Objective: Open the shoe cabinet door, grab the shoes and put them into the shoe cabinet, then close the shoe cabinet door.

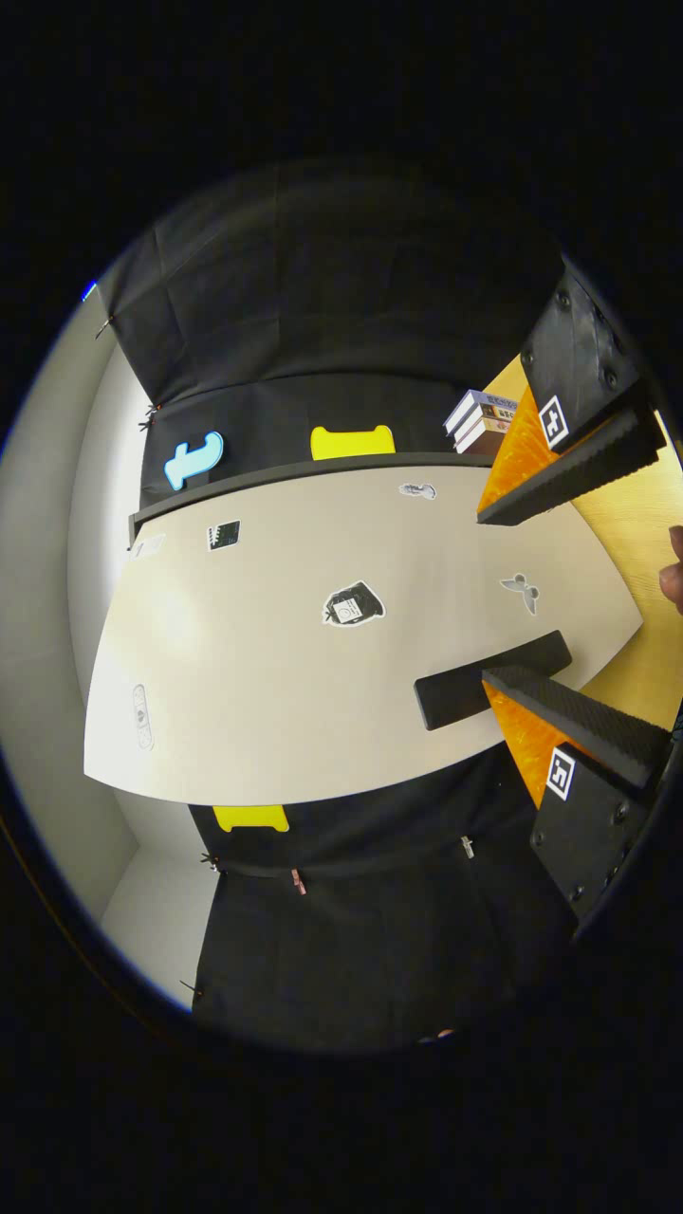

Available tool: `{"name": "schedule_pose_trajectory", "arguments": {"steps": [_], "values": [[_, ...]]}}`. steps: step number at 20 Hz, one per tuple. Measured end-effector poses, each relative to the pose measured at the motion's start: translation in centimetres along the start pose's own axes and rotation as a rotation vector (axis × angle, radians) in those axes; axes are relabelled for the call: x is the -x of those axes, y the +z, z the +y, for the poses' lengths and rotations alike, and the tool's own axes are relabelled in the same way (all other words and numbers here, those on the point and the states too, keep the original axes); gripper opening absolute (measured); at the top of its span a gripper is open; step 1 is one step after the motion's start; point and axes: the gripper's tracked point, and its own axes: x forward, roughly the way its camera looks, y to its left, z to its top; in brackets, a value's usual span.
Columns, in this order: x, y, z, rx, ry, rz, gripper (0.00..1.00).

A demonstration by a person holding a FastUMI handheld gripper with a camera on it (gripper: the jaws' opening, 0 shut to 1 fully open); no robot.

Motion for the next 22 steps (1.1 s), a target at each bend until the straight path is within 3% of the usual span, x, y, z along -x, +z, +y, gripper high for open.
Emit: {"name": "schedule_pose_trajectory", "arguments": {"steps": [7,22], "values": [[-0.3,0.1,-1.9,0.046,-0.105,-0.004,0.98],[-1.1,-0.5,-1.8,0.026,-0.11,0.012,0.98]]}}
